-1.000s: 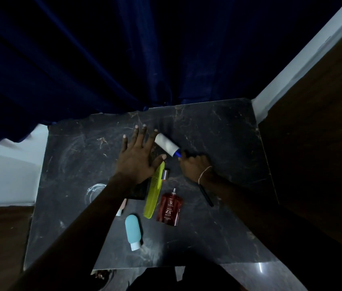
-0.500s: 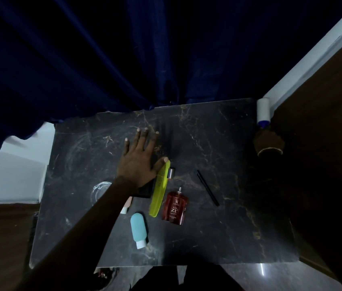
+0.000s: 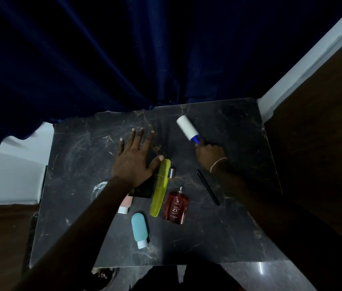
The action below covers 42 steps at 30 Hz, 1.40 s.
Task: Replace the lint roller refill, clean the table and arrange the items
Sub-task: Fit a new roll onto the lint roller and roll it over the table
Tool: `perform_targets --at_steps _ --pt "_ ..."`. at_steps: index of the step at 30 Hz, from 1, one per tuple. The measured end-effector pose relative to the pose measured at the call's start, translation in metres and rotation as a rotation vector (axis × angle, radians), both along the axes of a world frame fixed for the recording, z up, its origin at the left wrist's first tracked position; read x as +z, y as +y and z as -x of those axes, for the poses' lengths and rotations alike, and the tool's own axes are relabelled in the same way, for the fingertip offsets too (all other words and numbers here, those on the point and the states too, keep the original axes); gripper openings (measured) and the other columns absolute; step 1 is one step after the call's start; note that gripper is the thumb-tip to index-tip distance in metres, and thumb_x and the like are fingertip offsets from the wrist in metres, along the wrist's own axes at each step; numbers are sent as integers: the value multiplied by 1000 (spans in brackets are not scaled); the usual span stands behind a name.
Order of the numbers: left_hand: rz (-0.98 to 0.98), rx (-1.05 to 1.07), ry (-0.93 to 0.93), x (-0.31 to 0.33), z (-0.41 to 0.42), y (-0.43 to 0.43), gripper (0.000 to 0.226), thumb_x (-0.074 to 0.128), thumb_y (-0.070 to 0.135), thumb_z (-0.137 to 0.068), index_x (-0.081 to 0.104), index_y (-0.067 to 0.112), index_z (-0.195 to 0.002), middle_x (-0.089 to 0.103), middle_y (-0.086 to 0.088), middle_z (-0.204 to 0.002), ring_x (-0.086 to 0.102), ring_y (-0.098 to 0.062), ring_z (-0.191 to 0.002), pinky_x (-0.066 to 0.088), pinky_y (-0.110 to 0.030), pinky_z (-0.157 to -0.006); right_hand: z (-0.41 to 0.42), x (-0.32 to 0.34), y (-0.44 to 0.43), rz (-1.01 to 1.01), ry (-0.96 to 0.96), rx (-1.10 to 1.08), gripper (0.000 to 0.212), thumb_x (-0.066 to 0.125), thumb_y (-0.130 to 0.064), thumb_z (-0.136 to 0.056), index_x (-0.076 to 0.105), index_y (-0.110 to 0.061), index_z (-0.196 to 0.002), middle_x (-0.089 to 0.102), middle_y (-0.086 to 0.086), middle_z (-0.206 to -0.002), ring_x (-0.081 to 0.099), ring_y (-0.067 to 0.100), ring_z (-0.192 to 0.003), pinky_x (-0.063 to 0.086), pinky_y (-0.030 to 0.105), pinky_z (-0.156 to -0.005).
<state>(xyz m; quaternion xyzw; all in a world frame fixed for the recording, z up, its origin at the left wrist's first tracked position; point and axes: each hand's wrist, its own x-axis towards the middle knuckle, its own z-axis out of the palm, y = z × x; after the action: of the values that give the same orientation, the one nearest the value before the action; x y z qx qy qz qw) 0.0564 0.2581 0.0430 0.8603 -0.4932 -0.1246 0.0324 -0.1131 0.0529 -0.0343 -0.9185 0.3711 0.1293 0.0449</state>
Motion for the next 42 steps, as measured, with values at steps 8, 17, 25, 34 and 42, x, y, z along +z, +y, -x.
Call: perform_targets --at_steps 8,17,25,34,42 --pt "37 16 -20 1 -3 11 84 25 78 -96 -7 37 -162 9 -6 -173 2 -27 -160 12 -59 -128 -14 8 71 21 117 191 35 59 -42 -90 74 -12 -103 72 2 -56 71 20 -50 55 27 -49" --pt "-1 12 12 0 -2 6 88 21 81 -93 -3 33 -163 2 -6 -173 -3 -26 -160 5 -57 -128 -12 1 25 -43 -71 -60 44 20 -35 -106 45 -8 -131 72 16 -108 70 37 -99 52 43 -83" --pt "57 -21 1 4 6 -5 86 20 82 -94 0 34 -163 6 -6 -173 0 -25 -160 5 -57 -128 56 -4 -80 27 -88 -367 46 32 -34 -106 55 1 -124 70 24 -107 68 42 -97 55 47 -83" --pt "92 -52 -37 -10 15 -2 84 20 80 -96 2 32 -163 12 -8 -172 4 -27 -160 8 -57 -127 91 -1 -119 74 -160 -518 46 37 -29 -105 45 4 -137 65 28 -114 65 45 -99 51 46 -82" --pt "81 -55 -26 -9 16 -2 84 18 81 -96 0 33 -163 10 -8 -172 1 -26 -159 5 -58 -128 36 5 -59 -14 -50 -226 43 31 -35 -106 61 -4 -116 72 21 -105 69 42 -97 55 46 -84"
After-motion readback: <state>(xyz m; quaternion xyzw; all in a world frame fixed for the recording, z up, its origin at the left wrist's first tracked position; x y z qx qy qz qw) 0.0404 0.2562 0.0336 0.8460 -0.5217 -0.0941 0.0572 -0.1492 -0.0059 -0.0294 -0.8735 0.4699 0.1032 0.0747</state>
